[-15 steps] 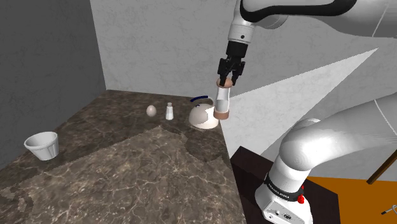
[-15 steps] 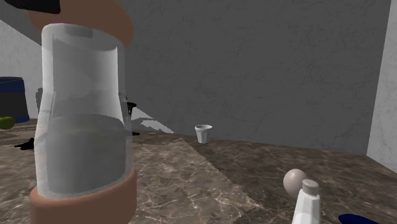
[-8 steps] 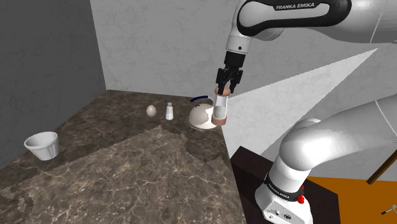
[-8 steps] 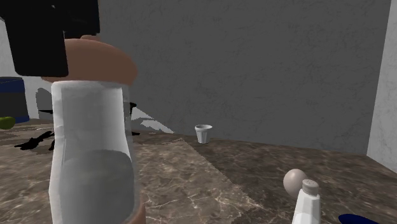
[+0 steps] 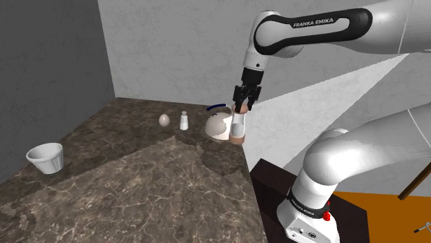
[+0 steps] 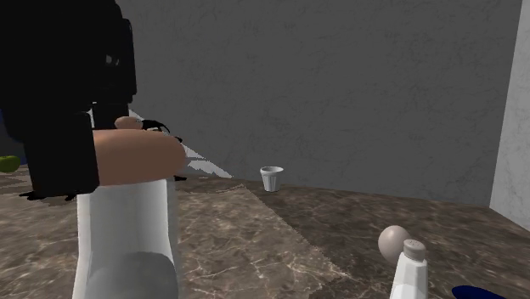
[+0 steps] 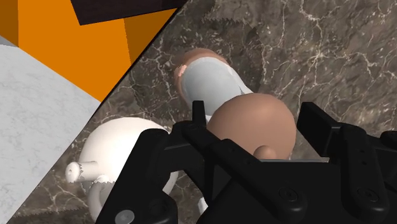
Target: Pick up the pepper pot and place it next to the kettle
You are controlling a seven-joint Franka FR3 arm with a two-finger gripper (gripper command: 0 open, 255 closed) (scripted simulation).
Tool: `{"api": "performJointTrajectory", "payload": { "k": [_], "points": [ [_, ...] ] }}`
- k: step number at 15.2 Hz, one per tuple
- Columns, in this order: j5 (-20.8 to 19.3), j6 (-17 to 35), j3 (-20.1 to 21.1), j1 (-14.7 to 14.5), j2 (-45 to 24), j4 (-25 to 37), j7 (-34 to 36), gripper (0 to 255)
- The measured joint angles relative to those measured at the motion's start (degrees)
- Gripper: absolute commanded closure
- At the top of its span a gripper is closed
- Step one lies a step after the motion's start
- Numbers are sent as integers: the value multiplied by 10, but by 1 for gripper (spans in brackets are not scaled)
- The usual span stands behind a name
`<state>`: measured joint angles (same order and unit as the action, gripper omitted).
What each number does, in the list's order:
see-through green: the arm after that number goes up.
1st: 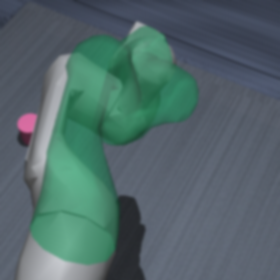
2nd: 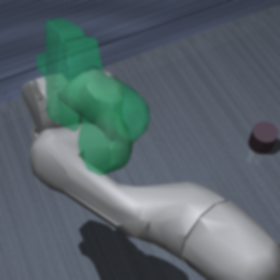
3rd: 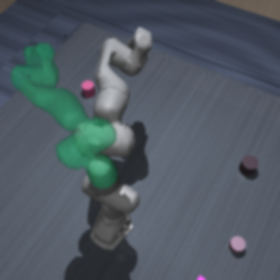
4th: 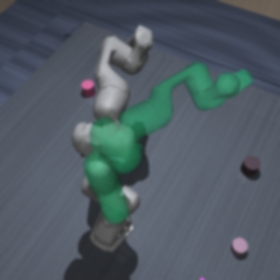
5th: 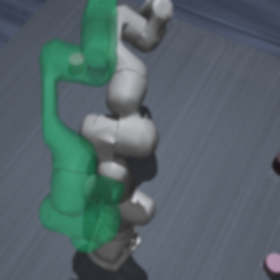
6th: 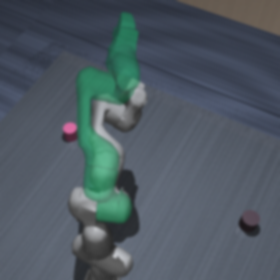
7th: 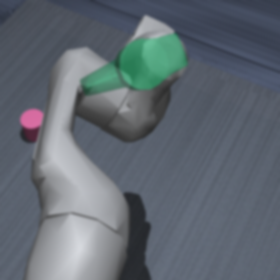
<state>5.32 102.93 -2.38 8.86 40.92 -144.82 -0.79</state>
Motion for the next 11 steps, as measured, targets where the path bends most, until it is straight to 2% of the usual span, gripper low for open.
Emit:
{"api": "performJointTrajectory", "payload": {
  "k": [11],
  "points": [
    [4, 91, 1, -1, -15, -76, -8, 255]
  ]
}}
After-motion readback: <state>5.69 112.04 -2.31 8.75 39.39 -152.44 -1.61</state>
